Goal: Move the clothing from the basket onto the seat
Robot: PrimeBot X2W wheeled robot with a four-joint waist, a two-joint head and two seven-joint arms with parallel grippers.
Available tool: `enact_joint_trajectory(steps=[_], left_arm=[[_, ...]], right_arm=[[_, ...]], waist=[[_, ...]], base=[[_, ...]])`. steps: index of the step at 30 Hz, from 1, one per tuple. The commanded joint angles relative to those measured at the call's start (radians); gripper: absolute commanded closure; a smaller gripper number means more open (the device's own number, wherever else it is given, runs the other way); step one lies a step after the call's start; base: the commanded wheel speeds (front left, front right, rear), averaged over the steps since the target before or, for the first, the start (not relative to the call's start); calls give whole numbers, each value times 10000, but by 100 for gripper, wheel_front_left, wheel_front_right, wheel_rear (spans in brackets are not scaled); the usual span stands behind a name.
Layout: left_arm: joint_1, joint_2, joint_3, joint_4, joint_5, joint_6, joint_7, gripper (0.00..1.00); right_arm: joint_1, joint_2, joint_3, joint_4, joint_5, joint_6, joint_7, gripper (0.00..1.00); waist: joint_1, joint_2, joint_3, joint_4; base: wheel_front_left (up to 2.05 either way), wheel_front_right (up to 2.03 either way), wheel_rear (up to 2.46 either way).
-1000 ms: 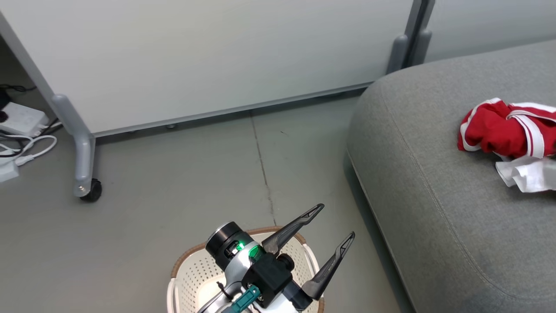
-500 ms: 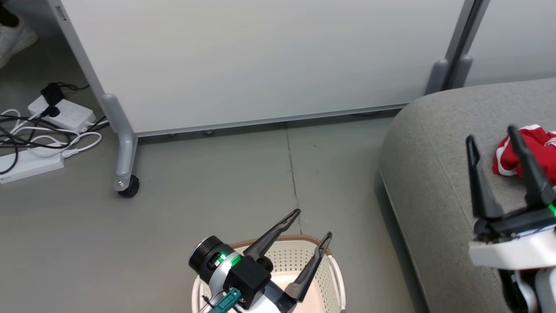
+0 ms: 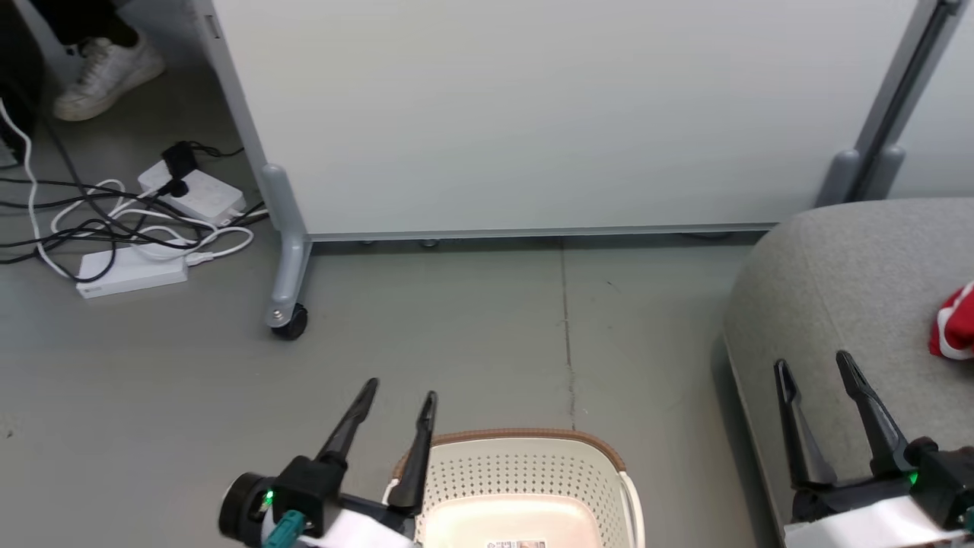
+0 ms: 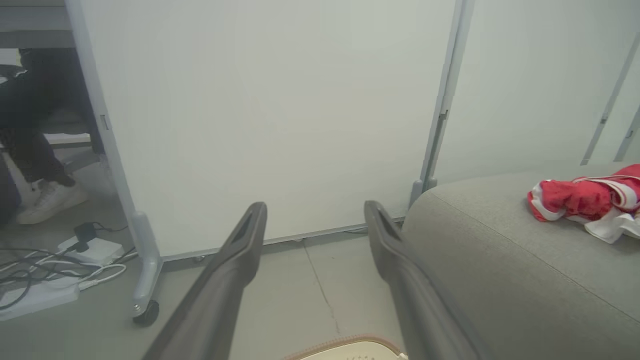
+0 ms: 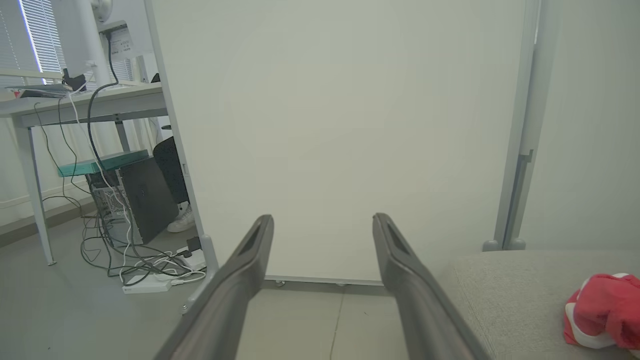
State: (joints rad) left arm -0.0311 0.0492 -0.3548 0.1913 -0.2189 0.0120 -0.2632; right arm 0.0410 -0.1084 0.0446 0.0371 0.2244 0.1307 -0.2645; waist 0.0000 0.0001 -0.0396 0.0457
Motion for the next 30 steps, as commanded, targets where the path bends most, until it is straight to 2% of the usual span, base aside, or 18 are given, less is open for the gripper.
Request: enact_joint_trajectory(steps=[1, 6, 12, 21, 26, 30], left_arm=[[73, 26, 162, -13, -6, 112, -9, 0], [371, 37, 744, 6, -74, 316, -9, 0], [708, 27, 1138, 82, -187, 348, -9, 0], [809, 32, 1276, -52, -240, 485, -9, 0], [733, 30, 1286, 421, -762, 294, -9, 0], [717, 32, 1352, 587, -857, 393, -9, 0]], right_arm=[[124, 25, -105, 5, -106, 3, -3, 0], [453, 379, -386, 37, -465, 3, -3, 0], [636, 534, -322, 281, -846, 3, -3, 0], [751, 558, -478, 624, -476, 3, -3, 0], [578, 557, -562, 627, -329, 3, -3, 0], [536, 560, -592, 631, -247, 3, -3, 0]], waist=[[0, -1, -54, 190], [0, -1, -81, 567], [0, -1, -71, 637], [0, -1, -83, 538], [0, -1, -73, 413], [0, -1, -67, 364]], base=[[0, 0, 0], [0, 0, 0], [0, 0, 0], [0, 0, 0], [0, 0, 0], [0, 0, 0]])
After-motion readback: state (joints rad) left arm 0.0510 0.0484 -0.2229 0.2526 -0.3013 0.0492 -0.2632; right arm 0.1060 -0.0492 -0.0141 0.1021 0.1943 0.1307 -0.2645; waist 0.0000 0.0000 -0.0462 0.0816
